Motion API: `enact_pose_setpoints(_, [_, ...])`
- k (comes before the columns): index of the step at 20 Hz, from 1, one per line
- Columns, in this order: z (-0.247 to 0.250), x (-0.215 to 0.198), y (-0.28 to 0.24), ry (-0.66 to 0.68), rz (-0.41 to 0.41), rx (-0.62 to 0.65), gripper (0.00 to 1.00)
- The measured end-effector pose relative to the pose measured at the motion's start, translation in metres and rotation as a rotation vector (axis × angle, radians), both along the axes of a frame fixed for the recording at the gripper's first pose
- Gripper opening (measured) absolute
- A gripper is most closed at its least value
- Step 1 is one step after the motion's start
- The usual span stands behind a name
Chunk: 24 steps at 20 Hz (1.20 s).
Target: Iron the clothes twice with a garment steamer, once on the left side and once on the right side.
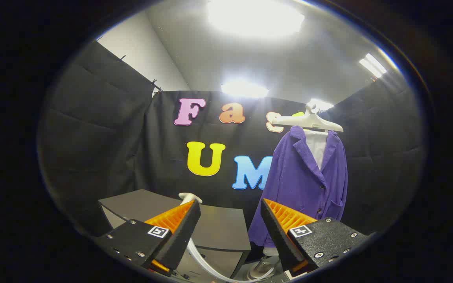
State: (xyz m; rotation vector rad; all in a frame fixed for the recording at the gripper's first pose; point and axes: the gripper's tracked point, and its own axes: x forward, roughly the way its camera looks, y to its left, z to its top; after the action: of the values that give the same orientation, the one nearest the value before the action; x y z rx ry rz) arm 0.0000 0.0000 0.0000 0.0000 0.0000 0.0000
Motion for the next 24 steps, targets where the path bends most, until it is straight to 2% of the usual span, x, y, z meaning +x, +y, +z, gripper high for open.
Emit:
enact_pose_setpoints(8, [-0.017, -0.012, 0.004, 0.045, -0.014, -0.003, 0.95])
enact_pose_setpoints(15, [-0.025, -0.033, -0.004, 0.073, 0.014, 0.007, 0.95])
enact_pose_setpoints(24, [0.0, -0.054, -0.007, 0.067, 0.116, 0.051, 0.95])
